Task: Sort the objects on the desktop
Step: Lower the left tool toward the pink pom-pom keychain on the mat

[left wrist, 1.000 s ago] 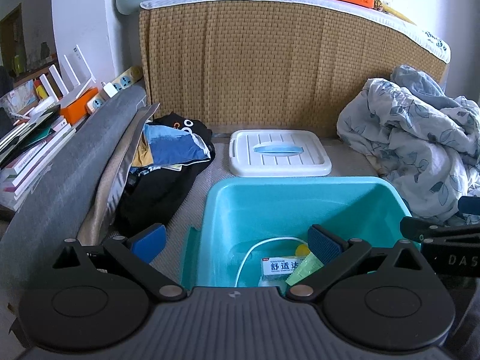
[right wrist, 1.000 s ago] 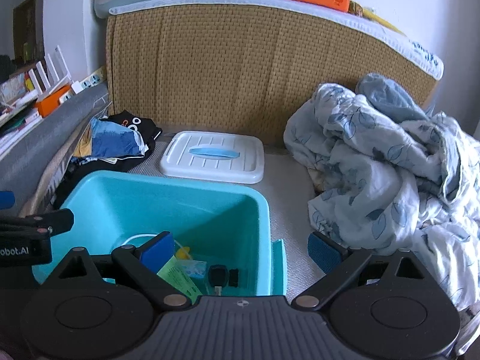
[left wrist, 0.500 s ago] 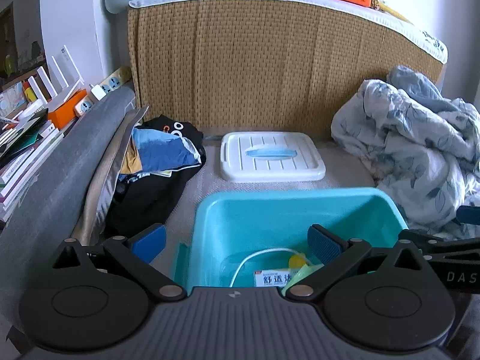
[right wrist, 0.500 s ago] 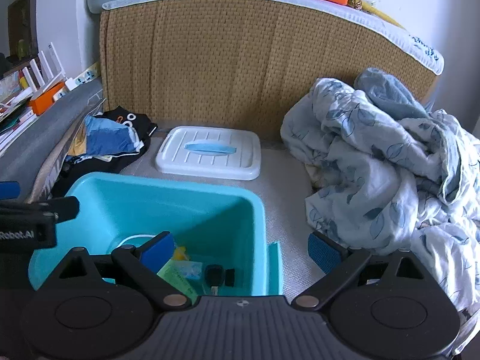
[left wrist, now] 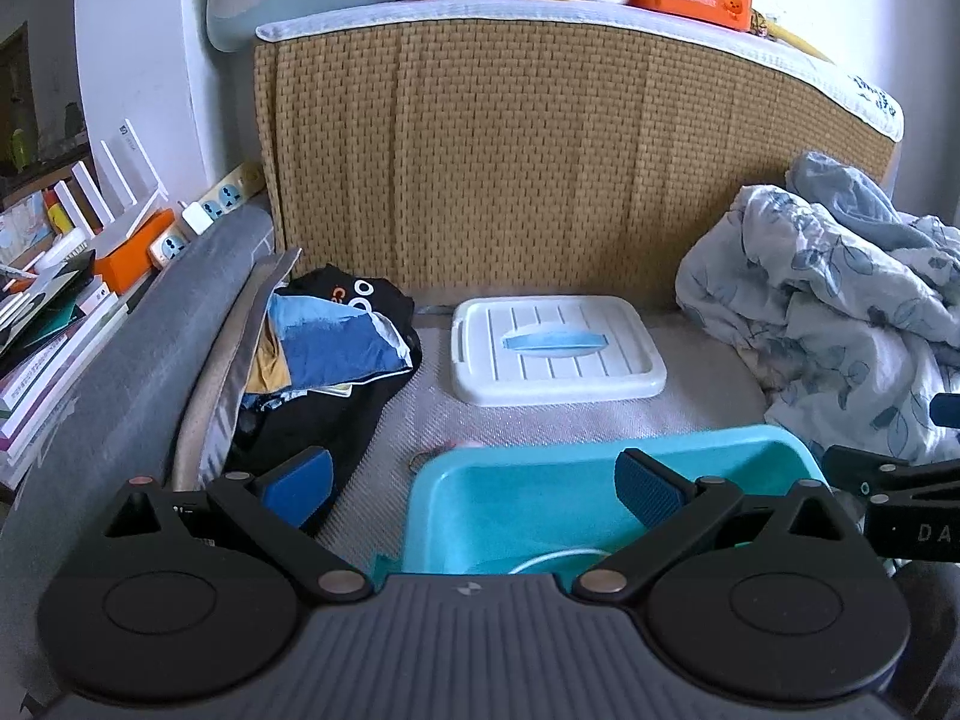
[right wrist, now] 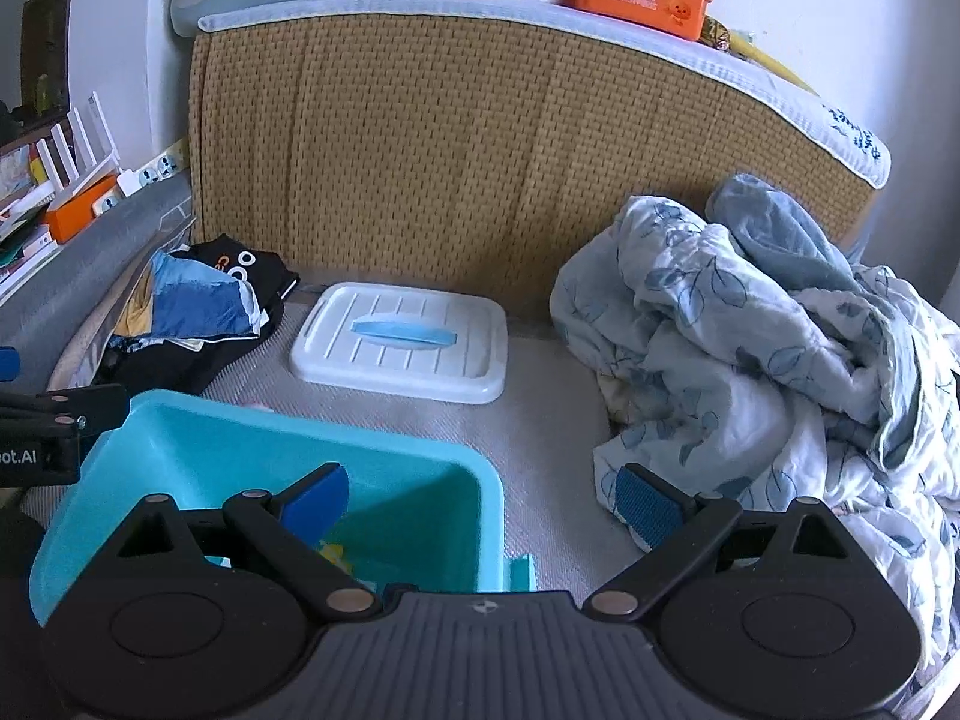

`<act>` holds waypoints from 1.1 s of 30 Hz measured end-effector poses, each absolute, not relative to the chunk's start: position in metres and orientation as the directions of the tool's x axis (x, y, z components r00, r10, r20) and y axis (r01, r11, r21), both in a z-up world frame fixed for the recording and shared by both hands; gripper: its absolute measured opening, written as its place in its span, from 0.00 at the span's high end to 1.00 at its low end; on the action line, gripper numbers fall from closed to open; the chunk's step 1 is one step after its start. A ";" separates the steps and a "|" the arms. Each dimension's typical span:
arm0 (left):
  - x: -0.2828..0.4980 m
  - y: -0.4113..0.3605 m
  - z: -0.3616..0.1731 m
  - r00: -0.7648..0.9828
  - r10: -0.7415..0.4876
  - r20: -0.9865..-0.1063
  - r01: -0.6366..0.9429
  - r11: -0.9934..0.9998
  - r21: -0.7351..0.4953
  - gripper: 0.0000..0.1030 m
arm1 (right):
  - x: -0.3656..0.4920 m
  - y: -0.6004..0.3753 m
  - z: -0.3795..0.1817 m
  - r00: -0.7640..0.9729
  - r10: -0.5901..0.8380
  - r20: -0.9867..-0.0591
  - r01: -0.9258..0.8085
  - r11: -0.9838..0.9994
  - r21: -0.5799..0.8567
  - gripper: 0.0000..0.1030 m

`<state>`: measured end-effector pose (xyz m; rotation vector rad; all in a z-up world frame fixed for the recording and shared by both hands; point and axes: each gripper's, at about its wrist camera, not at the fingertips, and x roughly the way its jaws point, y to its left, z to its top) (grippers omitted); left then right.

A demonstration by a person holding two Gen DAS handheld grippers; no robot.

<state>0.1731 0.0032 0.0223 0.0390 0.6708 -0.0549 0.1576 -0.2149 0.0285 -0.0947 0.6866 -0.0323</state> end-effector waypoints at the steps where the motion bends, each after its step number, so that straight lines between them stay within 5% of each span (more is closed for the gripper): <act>1: 0.174 0.004 0.022 0.782 -0.038 -0.622 0.063 0.998 0.018 0.00 | 0.159 -0.215 0.029 0.773 -0.060 -0.631 -0.002 0.995 -0.097 0.05; 33: 0.233 -0.005 0.027 0.779 -0.027 -0.627 0.065 0.997 0.038 0.00 | 0.215 -0.228 0.034 0.770 -0.045 -0.637 -0.006 0.997 -0.077 0.05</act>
